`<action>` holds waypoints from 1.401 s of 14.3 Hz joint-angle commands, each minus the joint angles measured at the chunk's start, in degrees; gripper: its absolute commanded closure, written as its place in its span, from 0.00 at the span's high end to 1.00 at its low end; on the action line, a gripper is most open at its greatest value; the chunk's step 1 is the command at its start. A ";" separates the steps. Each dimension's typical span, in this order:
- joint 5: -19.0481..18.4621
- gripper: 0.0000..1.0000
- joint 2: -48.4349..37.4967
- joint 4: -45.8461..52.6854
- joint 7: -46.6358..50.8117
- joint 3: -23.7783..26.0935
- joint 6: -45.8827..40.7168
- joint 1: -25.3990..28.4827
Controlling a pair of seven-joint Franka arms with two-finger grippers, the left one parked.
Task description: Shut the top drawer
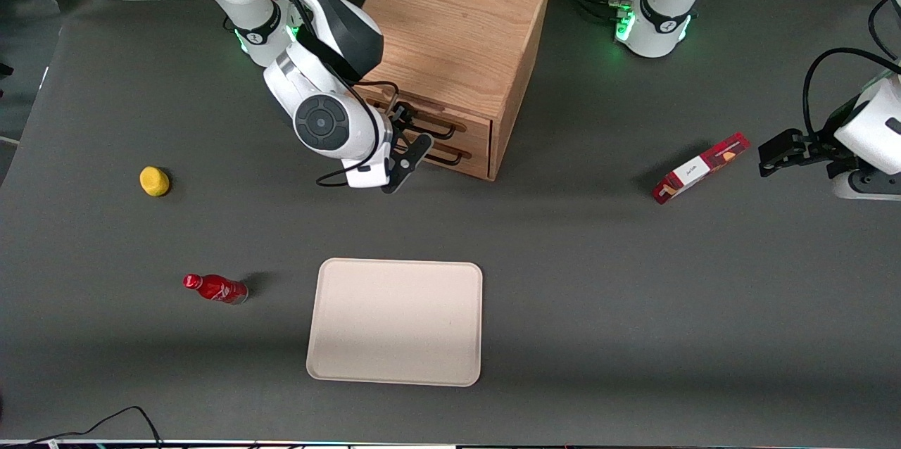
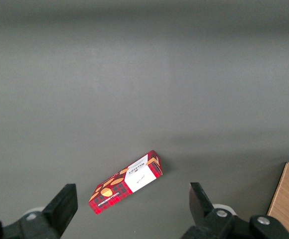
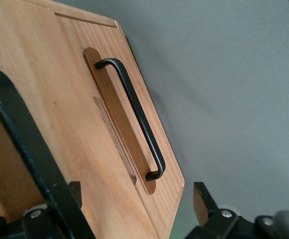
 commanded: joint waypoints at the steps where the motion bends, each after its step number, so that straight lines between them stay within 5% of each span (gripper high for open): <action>1: 3.11 1.00 -1.99 0.98 1.39 0.45 -2.66 0.69; 11: 3.11 1.00 -2.25 5.89 1.48 -0.34 -5.29 0.25; 16: 2.15 1.00 -8.21 6.52 2.89 -7.26 -6.87 0.16; 18: 0.84 1.00 -11.29 6.26 6.47 -11.14 -7.14 0.07; 20: -4.59 1.00 -13.58 6.43 8.16 -13.51 -7.23 -0.71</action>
